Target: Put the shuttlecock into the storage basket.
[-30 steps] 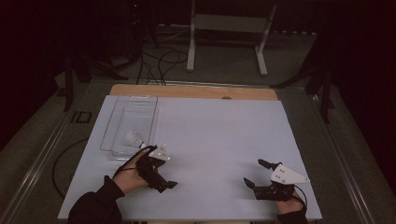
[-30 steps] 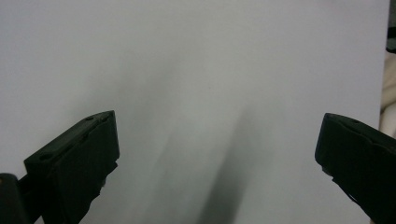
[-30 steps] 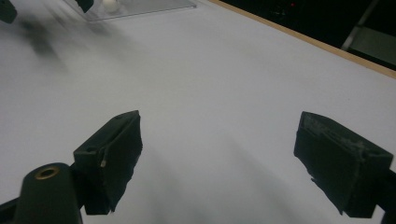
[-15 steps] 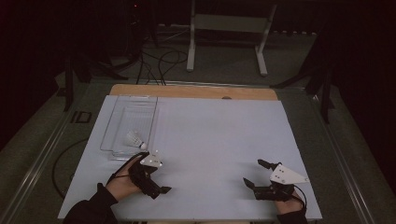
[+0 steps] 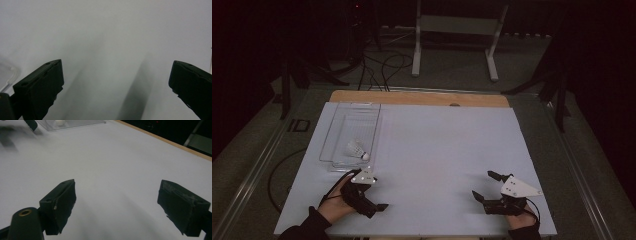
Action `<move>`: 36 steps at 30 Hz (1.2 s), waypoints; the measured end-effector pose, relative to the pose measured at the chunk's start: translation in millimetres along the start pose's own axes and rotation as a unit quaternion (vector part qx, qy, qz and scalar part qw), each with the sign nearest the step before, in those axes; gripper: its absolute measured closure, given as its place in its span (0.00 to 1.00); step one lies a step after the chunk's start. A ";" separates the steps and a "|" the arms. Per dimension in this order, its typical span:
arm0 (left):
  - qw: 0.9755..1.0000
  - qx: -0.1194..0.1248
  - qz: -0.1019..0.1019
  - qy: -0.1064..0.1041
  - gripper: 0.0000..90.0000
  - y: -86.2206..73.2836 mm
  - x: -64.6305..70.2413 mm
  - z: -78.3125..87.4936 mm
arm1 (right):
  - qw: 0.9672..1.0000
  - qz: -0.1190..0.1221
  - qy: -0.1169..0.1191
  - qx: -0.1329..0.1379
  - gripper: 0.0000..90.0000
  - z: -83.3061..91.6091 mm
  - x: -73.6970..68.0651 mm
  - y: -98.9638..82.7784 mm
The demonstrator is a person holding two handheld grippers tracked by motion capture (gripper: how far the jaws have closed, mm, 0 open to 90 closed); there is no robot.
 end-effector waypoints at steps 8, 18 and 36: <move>1.000 0.011 0.017 0.010 0.00 -8.1 -0.1 6.4 | 1.000 0.000 0.001 0.000 0.17 0.2 0.1 -0.1; 0.999 0.025 0.035 0.031 0.00 -19.0 3.1 10.1 | 1.000 -0.002 0.002 -0.004 0.17 -0.3 -0.7 -0.2; 0.996 0.052 0.045 0.048 0.00 -28.5 -3.2 9.8 | 1.000 0.000 0.006 -0.006 0.17 -1.2 -0.6 -0.7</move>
Point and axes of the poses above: each handheld gripper's, and its own axes: z roughly backward along the jaws, y roughly out of its top, x roughly to its right, the point moved 1 cm from there along -z, roughly forward along the jaws, and after that the axes turned 6 degrees about -z, right-handed, at the moved point
